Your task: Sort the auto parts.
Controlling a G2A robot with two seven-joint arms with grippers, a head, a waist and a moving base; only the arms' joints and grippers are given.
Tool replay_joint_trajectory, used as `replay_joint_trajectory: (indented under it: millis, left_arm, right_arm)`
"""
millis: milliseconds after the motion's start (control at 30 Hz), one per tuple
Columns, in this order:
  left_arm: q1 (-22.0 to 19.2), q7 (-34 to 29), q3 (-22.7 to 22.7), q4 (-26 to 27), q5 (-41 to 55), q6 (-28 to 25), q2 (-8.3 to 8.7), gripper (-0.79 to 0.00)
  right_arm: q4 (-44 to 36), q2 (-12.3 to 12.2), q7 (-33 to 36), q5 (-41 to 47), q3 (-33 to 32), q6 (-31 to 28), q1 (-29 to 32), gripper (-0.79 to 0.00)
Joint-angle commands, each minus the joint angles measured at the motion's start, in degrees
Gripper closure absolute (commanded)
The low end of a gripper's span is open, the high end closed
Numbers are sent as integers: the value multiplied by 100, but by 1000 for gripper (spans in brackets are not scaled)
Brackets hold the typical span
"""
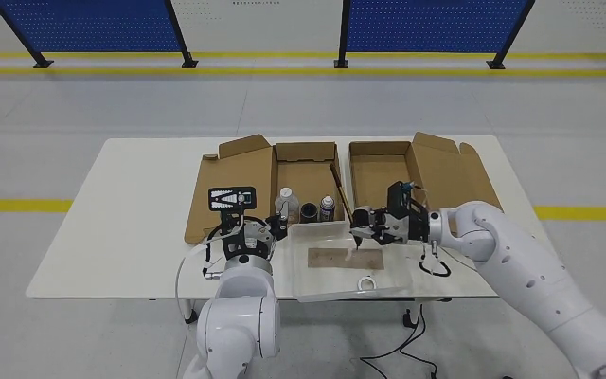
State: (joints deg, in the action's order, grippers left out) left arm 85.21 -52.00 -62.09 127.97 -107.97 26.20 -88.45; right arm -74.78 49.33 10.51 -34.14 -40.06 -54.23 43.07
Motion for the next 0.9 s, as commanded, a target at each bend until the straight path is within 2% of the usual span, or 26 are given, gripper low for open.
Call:
replay_joint_trajectory:
  millis: [0,167,333,533,867]
  left_arm:
    - [0,0,0,0,0,0,0,-785]
    - [0,0,0,0,0,0,0,-785]
    - [0,0,0,0,0,0,0,-785]
    - [0,0,0,0,0,0,0,-785]
    - [0,0,0,0,0,0,0,-785]
  right_arm:
    - [-13,0,-17,-15,-75,126,46,0]
    - [-97,-4,-75,-36,-278,514,161,0]
    - [-192,-8,-76,-113,-532,1139,219,0]
    - [-115,0,309,-95,-824,2196,195,0]
    - [492,119,998,-123,-975,3196,-73,0]
